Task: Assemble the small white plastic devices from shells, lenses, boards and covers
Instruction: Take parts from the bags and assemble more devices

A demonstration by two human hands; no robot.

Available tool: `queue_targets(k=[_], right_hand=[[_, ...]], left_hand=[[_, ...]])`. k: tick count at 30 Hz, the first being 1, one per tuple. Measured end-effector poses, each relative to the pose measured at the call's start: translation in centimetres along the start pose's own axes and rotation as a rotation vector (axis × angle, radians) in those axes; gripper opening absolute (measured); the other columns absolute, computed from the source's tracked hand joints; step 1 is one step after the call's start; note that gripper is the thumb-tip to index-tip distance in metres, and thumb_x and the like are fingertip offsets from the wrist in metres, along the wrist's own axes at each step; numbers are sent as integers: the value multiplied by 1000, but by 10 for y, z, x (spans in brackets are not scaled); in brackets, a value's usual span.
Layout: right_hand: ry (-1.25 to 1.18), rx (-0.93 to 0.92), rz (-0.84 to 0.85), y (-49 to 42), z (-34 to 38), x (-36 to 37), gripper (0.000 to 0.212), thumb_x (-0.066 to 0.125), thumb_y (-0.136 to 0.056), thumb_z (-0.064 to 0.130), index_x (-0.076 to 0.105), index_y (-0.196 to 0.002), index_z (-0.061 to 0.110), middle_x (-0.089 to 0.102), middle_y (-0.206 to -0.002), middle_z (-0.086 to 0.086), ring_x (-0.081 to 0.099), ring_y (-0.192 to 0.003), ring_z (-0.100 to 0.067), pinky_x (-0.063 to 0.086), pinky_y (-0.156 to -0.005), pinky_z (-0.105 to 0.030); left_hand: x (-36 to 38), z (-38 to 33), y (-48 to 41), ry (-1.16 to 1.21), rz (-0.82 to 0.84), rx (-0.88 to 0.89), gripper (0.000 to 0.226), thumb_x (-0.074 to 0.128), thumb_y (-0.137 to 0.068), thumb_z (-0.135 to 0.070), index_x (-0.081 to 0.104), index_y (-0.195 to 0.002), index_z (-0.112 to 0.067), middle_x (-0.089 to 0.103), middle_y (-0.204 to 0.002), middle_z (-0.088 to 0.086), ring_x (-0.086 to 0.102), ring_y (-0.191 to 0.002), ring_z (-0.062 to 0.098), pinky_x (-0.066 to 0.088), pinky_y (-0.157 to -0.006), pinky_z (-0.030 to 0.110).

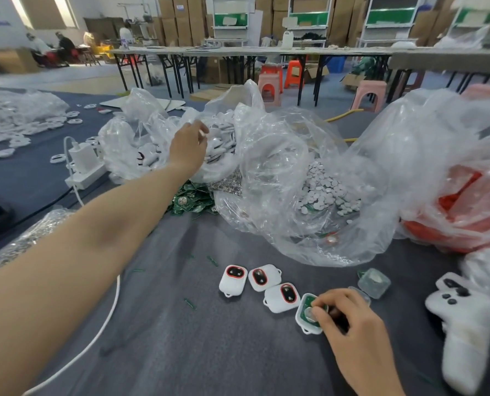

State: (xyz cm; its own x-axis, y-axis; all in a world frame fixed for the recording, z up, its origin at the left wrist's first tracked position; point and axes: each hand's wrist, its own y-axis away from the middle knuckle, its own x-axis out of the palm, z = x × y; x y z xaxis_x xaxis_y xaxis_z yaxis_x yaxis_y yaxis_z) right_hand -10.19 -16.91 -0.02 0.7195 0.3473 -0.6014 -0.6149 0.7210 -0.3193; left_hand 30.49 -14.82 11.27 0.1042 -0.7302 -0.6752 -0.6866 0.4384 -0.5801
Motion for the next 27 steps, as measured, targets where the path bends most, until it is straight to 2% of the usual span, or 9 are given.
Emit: queue_targets(k=[3,5,7,9,13,16,18,20,27], right_hand=[[-48,8,0,0,-1,0,25,74,-80,15,63,-69,35,59,-94,20,59,-78,-4,43,-69,-17],[-116,26,-8,1,2,-1,20,67,-87,17,66,-73,31,60,-93,20,59,-83,-1,42,-69,-13],[-165,23,-43,1,7,-2,14,64,-89,19,68,-77,27,62,-91,16,59,-83,2,40,-67,-8],[-197,-11,-98,4,16,-5,7,61,-88,27,68,-86,27,62,-93,11,59,-83,1,40,-67,-5],[-379,15,-162,19,28,-11,22,56,-86,37,65,-105,29,65,-94,10,62,-85,-3,46,-73,-11],[-577,85,-127,25,32,-18,19,59,-91,23,65,-109,21,69,-86,4,66,-74,-8,53,-67,-19],[-665,123,-69,24,30,-23,16,61,-90,5,68,-102,12,70,-79,-3,64,-65,-11,52,-61,-20],[-745,171,-21,22,29,-26,14,62,-88,-1,70,-94,8,70,-75,-5,63,-61,-13,52,-59,-21],[-1055,303,83,19,30,-33,15,66,-74,12,77,-83,14,68,-77,-7,59,-59,-10,51,-58,-19]], left_hand=[[-11,-29,21,332,-65,-149,16,50,-95,-7,56,-109,-8,56,-98,7,57,-88,22,54,-77,35],[-23,-51,48,689,-40,-294,16,54,-93,-3,55,-106,-11,54,-102,8,61,-94,26,59,-75,32],[-36,-68,90,1059,22,-402,22,58,-89,3,58,-102,-14,52,-102,7,64,-89,21,58,-72,26],[-43,-80,150,1297,97,-437,25,61,-87,4,65,-101,-16,51,-91,4,64,-78,13,57,-76,26],[-39,-112,262,1308,278,-497,30,63,-88,0,78,-85,-26,72,-85,1,69,-81,14,56,-70,23],[-39,-128,290,1285,439,-432,24,65,-86,-4,77,-88,-24,73,-82,-5,69,-76,8,56,-64,21],[-43,-130,295,1257,511,-403,23,66,-85,-4,76,-90,-24,74,-84,-8,69,-76,5,55,-63,17],[-44,-128,296,1316,569,-456,23,63,-85,-4,76,-88,-22,76,-88,-3,70,-79,6,54,-65,17],[-43,-124,294,1592,741,-675,23,61,-74,-6,79,-84,-16,75,-95,0,69,-85,6,54,-68,13]])
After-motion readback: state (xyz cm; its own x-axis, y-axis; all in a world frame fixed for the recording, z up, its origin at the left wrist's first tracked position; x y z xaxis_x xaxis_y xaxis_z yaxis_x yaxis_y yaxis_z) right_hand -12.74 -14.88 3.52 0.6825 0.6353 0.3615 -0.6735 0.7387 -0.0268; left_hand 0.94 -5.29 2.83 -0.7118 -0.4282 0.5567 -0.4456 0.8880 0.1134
